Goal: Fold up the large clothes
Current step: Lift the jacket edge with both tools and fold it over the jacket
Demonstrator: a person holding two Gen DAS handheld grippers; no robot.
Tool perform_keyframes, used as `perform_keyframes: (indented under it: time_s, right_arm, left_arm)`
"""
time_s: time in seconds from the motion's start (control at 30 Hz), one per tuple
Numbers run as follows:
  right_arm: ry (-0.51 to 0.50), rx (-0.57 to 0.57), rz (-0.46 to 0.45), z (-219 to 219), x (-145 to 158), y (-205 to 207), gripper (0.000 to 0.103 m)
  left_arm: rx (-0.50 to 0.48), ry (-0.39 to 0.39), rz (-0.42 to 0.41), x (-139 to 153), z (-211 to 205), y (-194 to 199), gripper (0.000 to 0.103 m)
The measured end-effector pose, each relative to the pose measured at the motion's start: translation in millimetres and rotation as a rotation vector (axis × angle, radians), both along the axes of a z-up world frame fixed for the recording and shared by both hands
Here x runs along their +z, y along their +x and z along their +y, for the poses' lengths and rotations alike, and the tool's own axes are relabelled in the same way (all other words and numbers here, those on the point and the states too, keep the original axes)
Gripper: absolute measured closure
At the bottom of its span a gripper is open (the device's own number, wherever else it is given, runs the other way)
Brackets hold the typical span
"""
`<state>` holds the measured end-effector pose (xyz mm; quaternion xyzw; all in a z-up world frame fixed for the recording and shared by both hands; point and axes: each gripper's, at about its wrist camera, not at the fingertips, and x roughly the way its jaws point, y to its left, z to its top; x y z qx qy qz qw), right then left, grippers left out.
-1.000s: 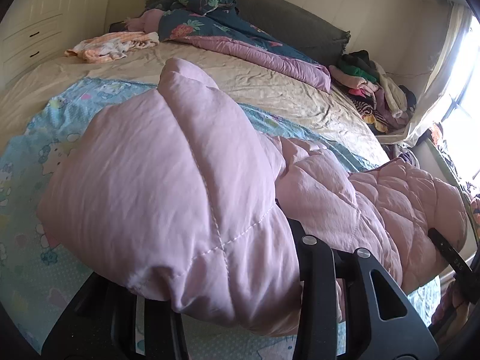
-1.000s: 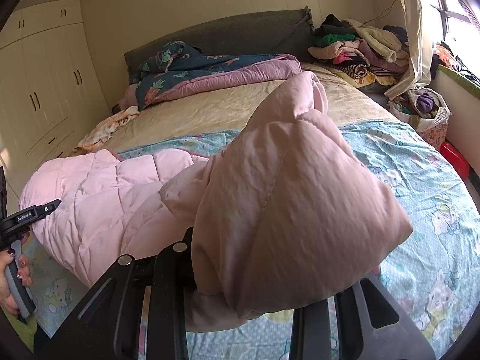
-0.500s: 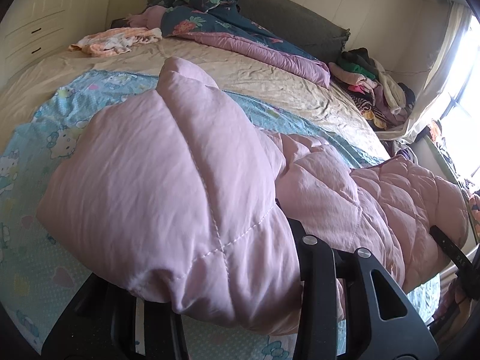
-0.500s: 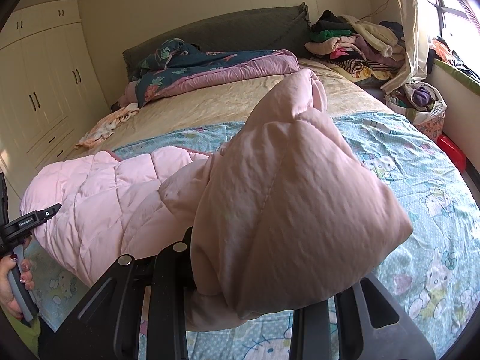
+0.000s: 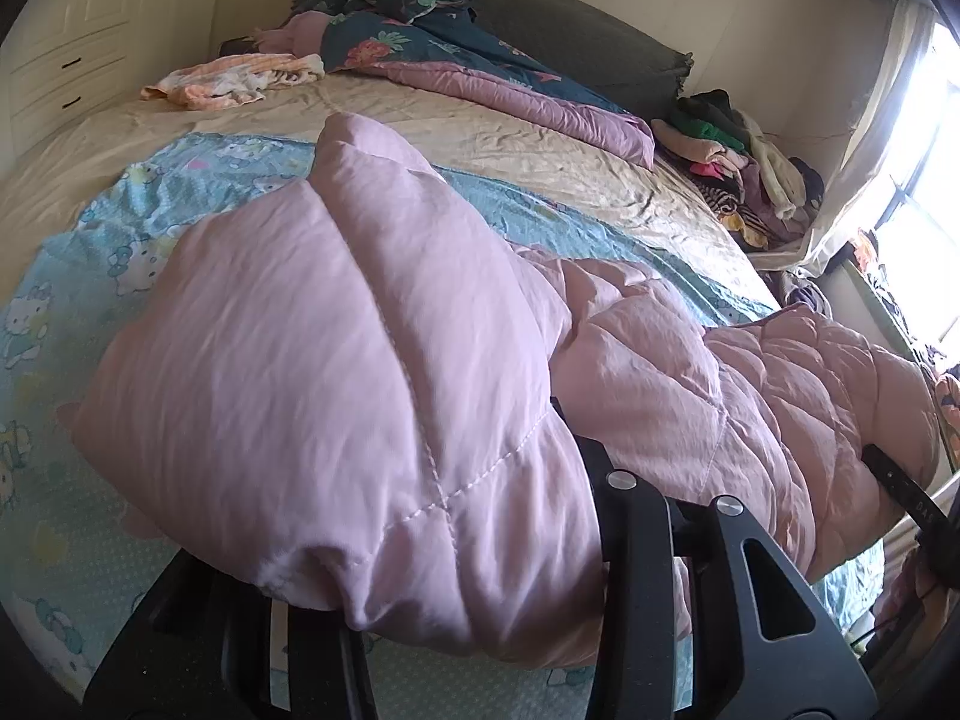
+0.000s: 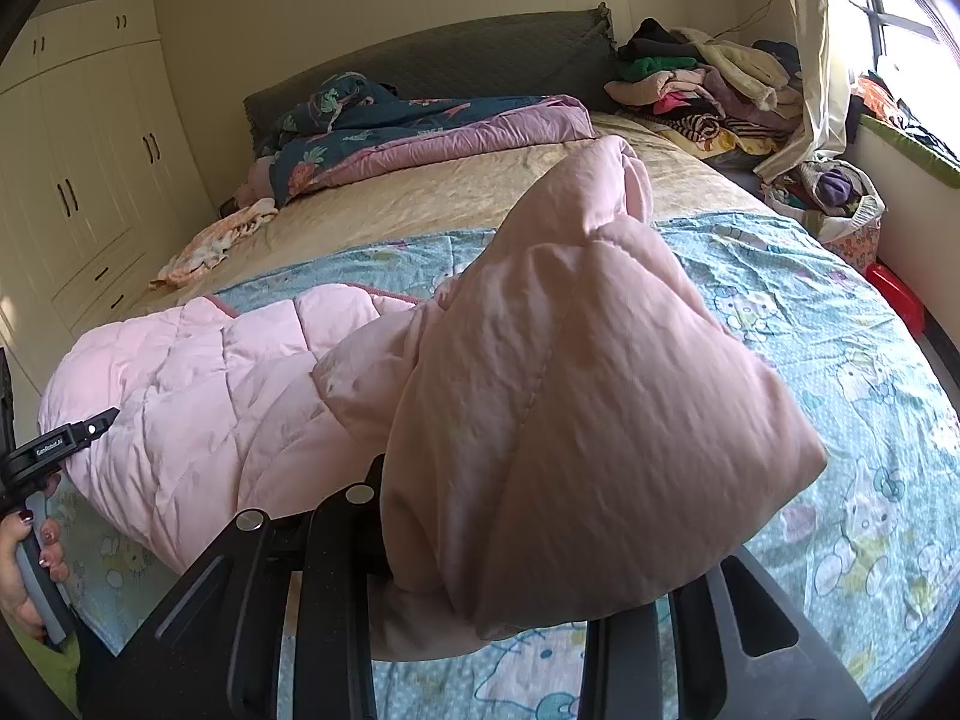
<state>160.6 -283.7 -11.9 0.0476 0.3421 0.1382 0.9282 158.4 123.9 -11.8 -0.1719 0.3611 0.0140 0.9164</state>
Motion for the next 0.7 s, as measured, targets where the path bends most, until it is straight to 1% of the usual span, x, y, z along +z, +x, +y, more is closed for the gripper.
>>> perform_keyframes:
  time_s: [0.2, 0.4, 0.7]
  right_arm:
    - [0.015, -0.007, -0.002, -2, -6, -14, 0.074]
    - [0.046, -0.015, 0.007, -11, -16, -34, 0.074]
    - [0.081, -0.036, 0.055, -24, -43, -65, 0.070]
  left_arm:
    - [-0.004, 0.001, 0.000, -4, 1, -11, 0.071]
    - [-0.006, -0.015, 0.004, -13, 4, -27, 0.069]
    - [0.009, -0.053, 0.020, -40, 10, -57, 0.064]
